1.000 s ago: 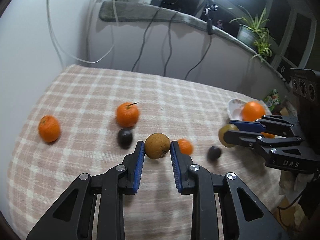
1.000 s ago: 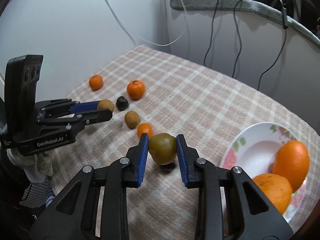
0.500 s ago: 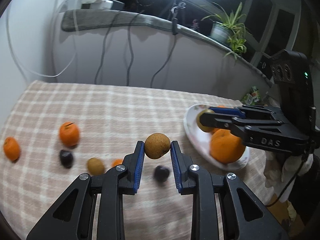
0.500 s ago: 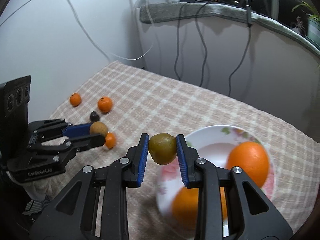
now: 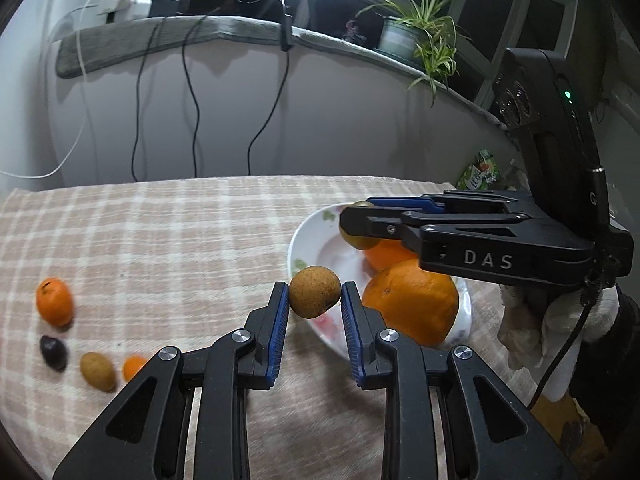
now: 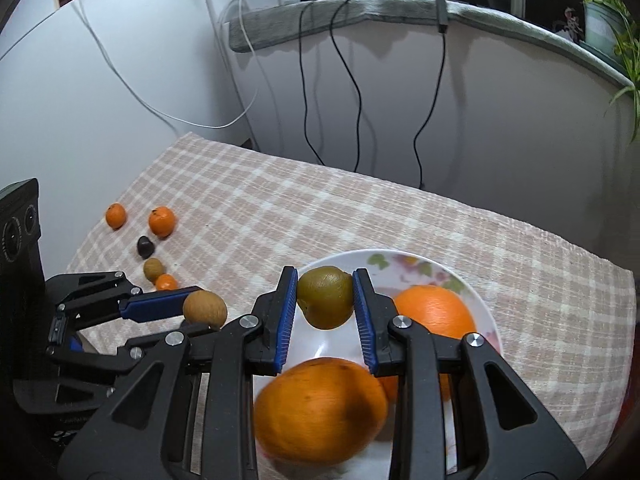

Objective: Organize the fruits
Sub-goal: 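Carry the kiwi with the left gripper toward the plate while the right gripper carries the green fruit there, then open the left gripper releasing the kiwi while the right gripper releases the green fruit onto the plate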

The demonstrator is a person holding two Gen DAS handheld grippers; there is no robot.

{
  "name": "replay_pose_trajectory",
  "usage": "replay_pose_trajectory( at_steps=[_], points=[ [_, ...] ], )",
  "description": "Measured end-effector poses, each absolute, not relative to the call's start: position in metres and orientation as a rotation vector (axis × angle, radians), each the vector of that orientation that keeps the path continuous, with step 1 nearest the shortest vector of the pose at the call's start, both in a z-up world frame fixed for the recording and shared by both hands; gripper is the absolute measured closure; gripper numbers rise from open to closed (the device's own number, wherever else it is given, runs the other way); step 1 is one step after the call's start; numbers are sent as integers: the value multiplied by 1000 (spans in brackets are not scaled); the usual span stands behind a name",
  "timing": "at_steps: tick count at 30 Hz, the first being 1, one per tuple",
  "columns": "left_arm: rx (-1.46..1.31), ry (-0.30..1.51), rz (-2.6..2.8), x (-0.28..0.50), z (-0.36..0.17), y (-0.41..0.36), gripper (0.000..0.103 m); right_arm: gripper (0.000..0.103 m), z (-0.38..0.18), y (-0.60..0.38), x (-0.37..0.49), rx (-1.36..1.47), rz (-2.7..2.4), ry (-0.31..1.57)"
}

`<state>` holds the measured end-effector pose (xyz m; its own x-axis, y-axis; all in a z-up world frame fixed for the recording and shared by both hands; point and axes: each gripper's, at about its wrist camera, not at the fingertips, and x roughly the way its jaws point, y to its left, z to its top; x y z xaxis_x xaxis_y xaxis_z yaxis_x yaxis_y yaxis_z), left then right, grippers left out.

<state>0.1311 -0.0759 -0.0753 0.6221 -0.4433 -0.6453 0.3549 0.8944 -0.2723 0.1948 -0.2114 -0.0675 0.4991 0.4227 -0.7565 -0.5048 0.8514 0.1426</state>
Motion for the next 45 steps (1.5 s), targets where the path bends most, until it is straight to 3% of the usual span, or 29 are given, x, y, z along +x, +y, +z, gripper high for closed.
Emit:
replay_pose_trajectory(
  at_steps=[24, 28, 31, 33, 35, 45],
  points=[
    [-79, 804, -494, 139, -81, -102, 78, 73, -73, -225, 206, -78, 545, 906],
    [-75, 795, -485, 137, -79, -102, 65, 71, -72, -225, 206, -78, 545, 907],
    [-77, 792, -479, 137, -77, -100, 56, 57, -71, -224, 205, -73, 546, 897],
    [-76, 792, -481, 136, -77, -100, 55, 37, -69, -223, 204, -81, 532, 884],
    [-75, 790, -478, 136, -76, -100, 51, 25, -67, -223, 204, -83, 514, 873],
    [-73, 774, -476, 130, -72, -99, 35, 21, -61, -232, 206, -34, 484, 874]
  ],
)
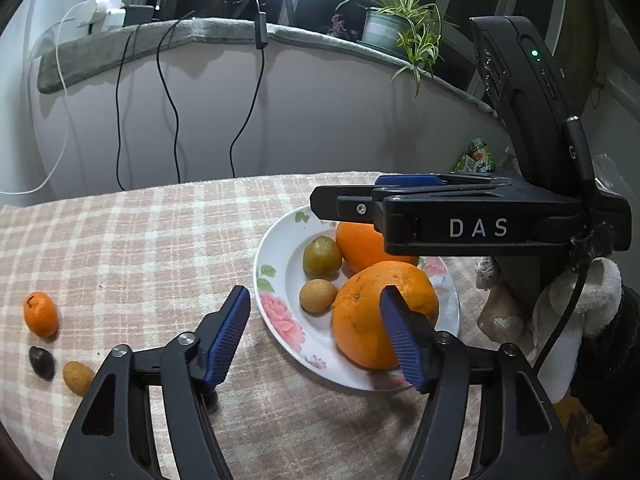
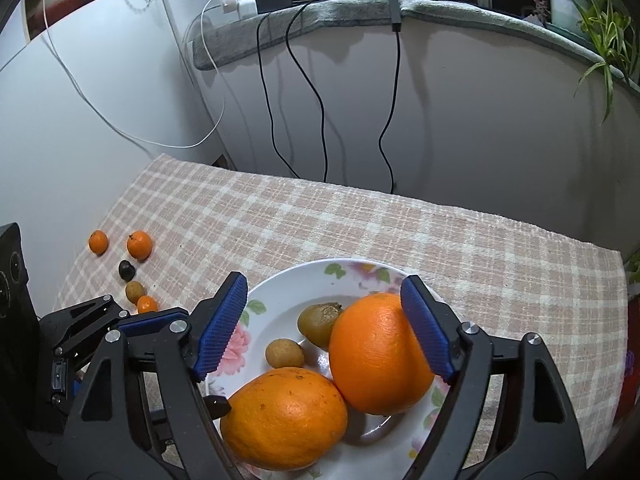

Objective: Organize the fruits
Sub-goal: 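Open the left gripper releasing the kiwi while the right gripper releases the green fruit onto the plate, then grasp a brown kiwi with the left gripper while the right gripper grasps a dark plum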

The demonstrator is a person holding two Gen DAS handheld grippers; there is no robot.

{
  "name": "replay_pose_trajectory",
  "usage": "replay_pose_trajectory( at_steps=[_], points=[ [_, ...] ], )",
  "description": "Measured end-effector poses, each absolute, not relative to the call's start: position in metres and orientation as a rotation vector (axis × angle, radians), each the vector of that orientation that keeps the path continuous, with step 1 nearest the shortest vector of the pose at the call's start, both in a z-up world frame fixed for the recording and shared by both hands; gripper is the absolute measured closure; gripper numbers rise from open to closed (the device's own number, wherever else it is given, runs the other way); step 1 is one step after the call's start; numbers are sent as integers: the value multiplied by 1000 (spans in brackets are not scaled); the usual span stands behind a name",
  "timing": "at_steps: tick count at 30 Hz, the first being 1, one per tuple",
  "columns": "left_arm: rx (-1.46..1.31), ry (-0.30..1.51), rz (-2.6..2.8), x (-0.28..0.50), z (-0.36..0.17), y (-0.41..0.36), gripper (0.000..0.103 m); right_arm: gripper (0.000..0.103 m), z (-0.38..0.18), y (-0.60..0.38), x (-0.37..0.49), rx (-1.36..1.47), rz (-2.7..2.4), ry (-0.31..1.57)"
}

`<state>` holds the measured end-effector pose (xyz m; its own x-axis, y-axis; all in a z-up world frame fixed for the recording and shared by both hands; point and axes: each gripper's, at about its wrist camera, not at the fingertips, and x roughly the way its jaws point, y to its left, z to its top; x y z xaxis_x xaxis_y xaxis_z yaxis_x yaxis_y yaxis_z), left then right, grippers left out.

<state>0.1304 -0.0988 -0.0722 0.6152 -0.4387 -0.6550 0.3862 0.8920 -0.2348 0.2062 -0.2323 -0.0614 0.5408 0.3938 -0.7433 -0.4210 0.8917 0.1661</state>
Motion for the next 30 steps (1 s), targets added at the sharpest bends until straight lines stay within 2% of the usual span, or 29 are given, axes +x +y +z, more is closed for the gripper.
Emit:
replay_pose_trajectory(
  at_steps=[13, 30],
  points=[
    [-92, 748, -425, 119, -66, -68, 35, 21, -46, -218, 189, -37, 525, 841],
    [-158, 755, -225, 100, -75, 28, 36, 21, -39, -164, 152, -133, 668, 804]
  ],
)
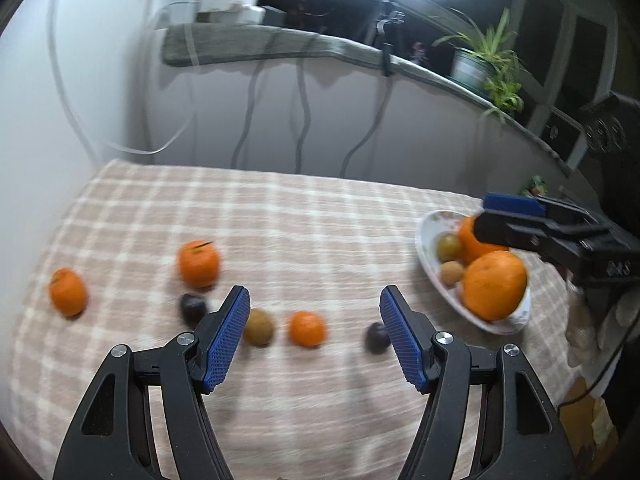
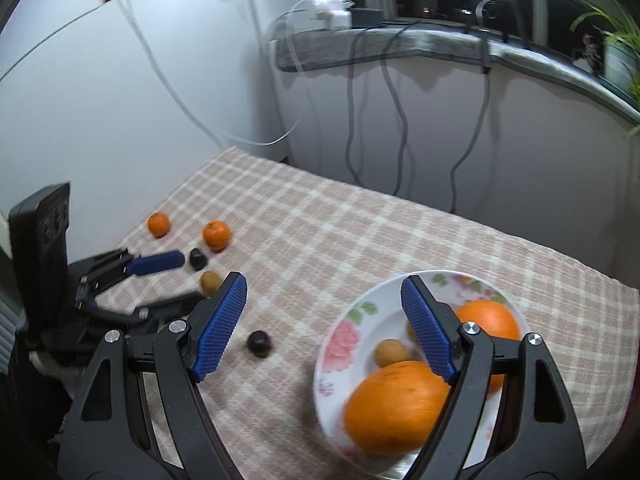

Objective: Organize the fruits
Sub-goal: 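Grasp a brown kiwi with the left gripper while the right gripper grasps a dark plum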

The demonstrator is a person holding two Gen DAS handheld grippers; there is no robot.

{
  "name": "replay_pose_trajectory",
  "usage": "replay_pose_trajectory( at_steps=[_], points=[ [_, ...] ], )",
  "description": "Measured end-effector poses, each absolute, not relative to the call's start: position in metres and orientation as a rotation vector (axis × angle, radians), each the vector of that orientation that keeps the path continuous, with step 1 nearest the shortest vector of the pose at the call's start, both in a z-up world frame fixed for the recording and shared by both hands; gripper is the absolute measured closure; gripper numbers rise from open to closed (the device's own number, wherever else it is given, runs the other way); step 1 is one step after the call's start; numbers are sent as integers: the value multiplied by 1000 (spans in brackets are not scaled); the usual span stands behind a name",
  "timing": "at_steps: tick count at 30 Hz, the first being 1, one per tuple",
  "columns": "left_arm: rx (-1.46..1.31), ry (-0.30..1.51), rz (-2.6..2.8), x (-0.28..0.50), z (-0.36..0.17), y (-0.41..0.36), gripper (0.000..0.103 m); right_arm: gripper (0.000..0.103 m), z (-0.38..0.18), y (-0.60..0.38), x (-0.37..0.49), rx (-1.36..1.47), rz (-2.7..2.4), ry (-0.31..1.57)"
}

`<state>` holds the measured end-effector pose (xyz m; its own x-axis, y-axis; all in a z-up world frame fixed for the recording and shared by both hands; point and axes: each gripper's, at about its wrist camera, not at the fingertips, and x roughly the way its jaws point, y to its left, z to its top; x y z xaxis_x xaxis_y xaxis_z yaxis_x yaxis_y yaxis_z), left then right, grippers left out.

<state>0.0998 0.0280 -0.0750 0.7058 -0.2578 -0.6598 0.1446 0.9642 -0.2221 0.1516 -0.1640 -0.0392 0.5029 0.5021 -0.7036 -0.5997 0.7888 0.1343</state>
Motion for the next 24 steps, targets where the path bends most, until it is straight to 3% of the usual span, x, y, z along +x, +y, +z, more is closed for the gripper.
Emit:
replay_pose_trajectory(
  at_steps=[1, 5, 11, 14, 24],
  points=[
    [-162, 757, -212, 99, -77, 34, 36, 21, -41, -159, 149, -147, 679, 806],
    [-166, 773, -191, 94, -84, 48, 55, 22, -51, -144, 140, -196, 721, 822],
    [-160, 792, -199, 91, -93, 54, 66, 45, -72, -120, 128, -284, 793, 879],
    [-163, 804, -216, 93, -97, 53, 68, 56, -81, -108, 122, -346, 809, 898],
    [-138, 834, -212, 105, -108, 52, 68, 62, -104, -93, 119, -443, 789, 940]
  ],
)
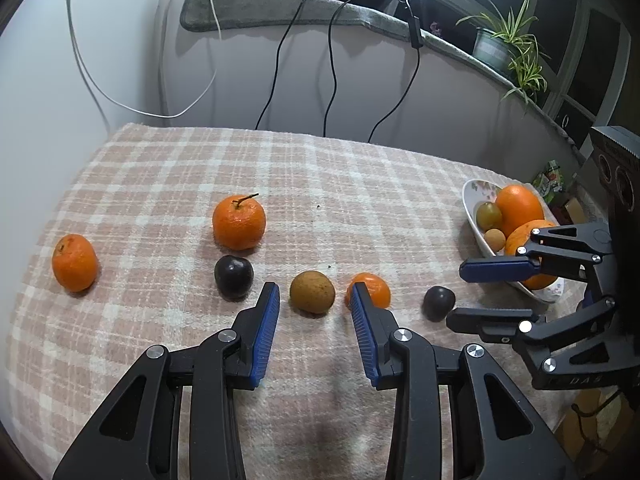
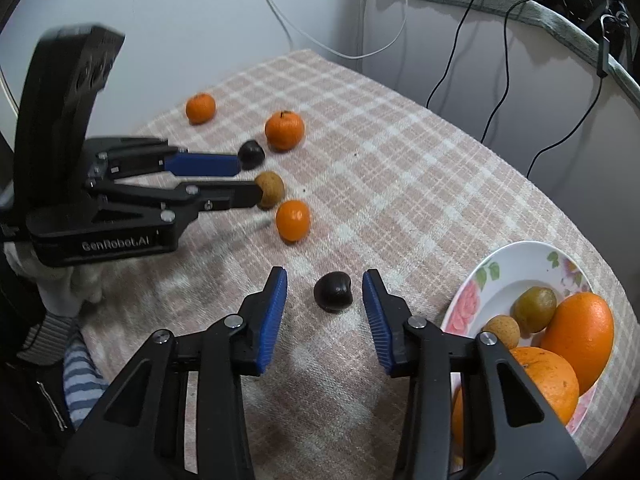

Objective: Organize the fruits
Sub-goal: 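Grasp a brown kiwi with the left gripper while the right gripper grasps a dark plum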

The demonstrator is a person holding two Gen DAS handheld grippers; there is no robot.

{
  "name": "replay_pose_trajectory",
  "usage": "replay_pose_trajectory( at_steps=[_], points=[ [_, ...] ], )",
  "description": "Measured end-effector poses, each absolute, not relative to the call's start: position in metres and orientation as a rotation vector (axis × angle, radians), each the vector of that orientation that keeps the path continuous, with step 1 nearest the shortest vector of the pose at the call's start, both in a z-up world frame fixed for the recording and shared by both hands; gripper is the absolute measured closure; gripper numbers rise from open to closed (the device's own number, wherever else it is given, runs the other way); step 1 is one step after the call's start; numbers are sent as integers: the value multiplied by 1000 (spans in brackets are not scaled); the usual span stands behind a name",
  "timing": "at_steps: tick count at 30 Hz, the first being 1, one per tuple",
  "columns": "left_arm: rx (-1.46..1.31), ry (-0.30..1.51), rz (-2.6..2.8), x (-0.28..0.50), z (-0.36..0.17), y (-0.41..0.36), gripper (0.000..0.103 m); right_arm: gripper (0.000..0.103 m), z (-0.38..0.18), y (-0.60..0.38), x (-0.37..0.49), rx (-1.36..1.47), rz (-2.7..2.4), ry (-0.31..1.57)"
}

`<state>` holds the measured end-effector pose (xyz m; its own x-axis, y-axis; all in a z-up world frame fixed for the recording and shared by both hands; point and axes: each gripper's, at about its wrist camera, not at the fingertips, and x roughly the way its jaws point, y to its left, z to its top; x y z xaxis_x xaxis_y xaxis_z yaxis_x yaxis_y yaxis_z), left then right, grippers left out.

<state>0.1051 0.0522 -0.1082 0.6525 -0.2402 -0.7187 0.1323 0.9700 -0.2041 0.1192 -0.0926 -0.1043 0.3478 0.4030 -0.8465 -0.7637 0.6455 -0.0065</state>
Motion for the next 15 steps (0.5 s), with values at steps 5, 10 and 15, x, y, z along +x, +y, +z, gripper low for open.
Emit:
replay_pose_trajectory(
  at_steps=[5, 10, 15],
  points=[
    [-136, 848, -215, 109, -113, 53, 68, 64, -110, -88, 122, -475, 772, 953],
    [-132, 862, -214, 112, -118, 51, 72, 69, -117, -85, 124, -518, 756, 965],
    [-131, 873, -215, 116, -120, 50, 74, 74, -122, -83, 125, -532, 757, 983]
  ],
)
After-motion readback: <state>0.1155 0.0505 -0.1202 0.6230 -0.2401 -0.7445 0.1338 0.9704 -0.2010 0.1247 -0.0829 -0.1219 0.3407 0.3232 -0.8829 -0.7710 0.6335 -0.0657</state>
